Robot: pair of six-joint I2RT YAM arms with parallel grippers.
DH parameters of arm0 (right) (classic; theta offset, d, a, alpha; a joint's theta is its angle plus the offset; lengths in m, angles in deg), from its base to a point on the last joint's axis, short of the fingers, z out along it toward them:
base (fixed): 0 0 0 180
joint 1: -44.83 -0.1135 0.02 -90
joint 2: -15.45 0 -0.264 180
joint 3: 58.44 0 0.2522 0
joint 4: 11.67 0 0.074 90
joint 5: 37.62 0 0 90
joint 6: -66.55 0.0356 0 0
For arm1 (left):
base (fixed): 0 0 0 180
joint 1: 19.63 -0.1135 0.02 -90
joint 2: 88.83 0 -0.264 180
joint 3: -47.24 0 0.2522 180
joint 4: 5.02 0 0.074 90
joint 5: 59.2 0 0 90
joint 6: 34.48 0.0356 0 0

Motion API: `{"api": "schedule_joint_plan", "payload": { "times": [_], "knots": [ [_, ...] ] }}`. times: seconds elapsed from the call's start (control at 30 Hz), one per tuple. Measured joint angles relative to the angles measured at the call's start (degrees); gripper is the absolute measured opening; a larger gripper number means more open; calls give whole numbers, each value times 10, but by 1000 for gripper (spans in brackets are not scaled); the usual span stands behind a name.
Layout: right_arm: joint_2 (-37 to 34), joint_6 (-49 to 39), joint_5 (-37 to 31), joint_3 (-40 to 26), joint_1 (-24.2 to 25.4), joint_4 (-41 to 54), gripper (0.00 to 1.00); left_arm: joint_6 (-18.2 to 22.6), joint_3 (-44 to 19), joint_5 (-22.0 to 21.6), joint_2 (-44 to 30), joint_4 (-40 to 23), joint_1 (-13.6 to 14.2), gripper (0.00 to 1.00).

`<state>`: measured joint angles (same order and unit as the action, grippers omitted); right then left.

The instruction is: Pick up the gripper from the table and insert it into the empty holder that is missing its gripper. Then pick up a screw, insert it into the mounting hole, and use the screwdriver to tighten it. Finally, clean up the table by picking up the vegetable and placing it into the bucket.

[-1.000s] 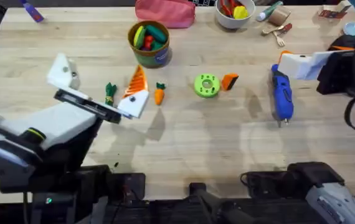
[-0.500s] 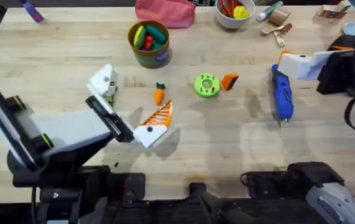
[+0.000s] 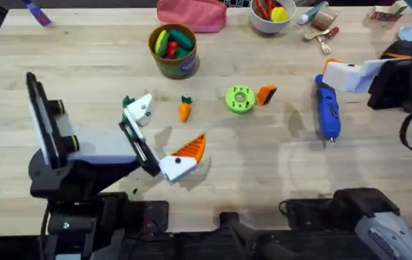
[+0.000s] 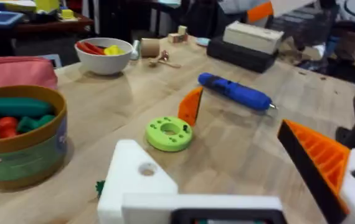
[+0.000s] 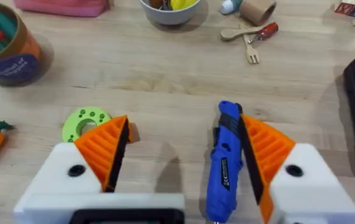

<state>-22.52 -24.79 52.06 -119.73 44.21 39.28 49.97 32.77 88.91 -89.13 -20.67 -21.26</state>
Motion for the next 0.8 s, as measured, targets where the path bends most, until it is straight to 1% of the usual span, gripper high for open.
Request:
{"api": "schedule_joint_plan", "payload": {
  "times": [0.07, 0.17, 0.4, 0.6, 0.8],
  "knots": [
    [0, 0, 0, 0, 0, 0, 994, 21, 0, 12, 0, -19, 0, 985],
    [0, 0, 0, 0, 0, 0, 994, 39, 0, 23, 0, -42, 0, 985],
    [0, 0, 0, 0, 0, 0, 994, 67, 0, 37, 0, -45, 0, 985],
    [0, 0, 0, 0, 0, 0, 993, 81, 0, 38, 0, -45, 0, 985],
    [0, 0, 0, 0, 0, 0, 994, 84, 0, 38, 0, -46, 0, 985]
  ]
}}
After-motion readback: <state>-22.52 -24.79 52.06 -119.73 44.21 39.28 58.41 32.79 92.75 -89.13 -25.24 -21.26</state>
